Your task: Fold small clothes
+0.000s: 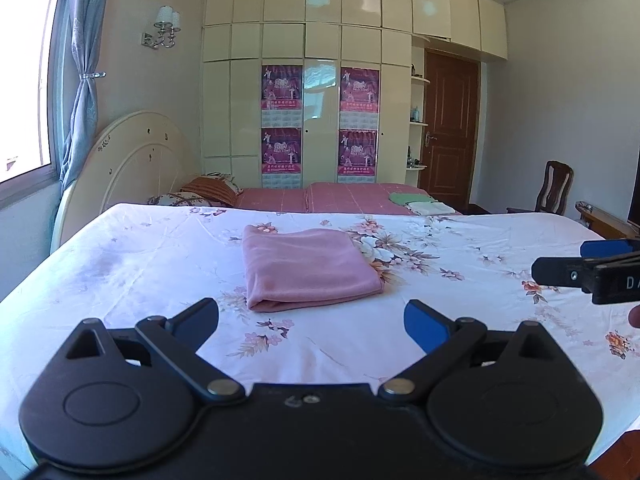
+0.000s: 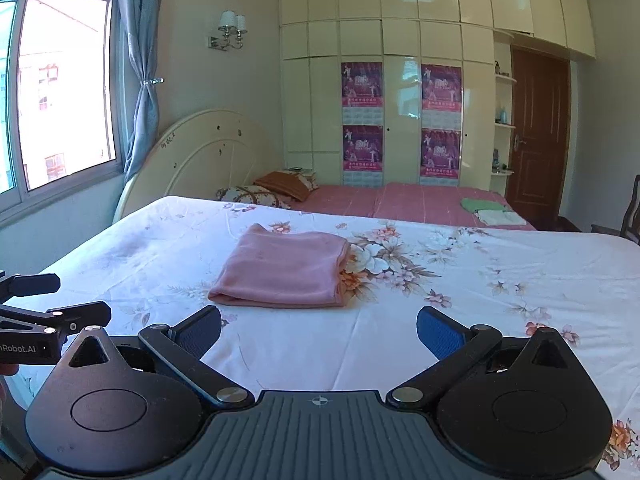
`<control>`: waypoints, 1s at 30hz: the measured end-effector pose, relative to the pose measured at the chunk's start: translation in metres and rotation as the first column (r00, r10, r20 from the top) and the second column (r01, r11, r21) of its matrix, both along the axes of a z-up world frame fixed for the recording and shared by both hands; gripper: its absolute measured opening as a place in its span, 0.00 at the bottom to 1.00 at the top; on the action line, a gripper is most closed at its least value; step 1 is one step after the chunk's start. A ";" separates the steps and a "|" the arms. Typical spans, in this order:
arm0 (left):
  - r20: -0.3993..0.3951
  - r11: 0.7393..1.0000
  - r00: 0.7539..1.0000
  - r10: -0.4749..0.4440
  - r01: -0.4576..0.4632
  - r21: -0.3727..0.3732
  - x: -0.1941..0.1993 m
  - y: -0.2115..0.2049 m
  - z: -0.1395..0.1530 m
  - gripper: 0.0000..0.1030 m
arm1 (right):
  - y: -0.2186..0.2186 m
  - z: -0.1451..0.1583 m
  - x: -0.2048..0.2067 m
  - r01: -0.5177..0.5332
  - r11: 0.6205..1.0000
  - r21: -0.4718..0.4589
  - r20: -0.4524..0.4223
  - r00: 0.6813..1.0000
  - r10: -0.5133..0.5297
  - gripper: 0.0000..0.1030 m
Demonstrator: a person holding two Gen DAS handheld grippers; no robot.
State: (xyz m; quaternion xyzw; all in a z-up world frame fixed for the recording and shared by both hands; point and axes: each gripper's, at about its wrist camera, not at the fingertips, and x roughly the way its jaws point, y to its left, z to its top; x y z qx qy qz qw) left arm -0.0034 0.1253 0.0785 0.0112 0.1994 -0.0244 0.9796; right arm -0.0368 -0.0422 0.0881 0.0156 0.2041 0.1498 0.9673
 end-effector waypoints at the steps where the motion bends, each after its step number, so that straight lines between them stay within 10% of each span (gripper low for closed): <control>1: 0.003 1.000 1.000 0.002 -0.002 -0.001 -0.001 0.000 0.000 0.96 | -0.001 0.000 0.000 -0.002 1.000 -0.004 0.001 1.000 0.002 1.00; 30: -0.006 1.000 1.000 0.007 -0.007 -0.006 -0.009 0.001 0.002 0.97 | -0.008 -0.001 -0.004 -0.013 1.000 -0.007 0.008 1.000 0.013 1.00</control>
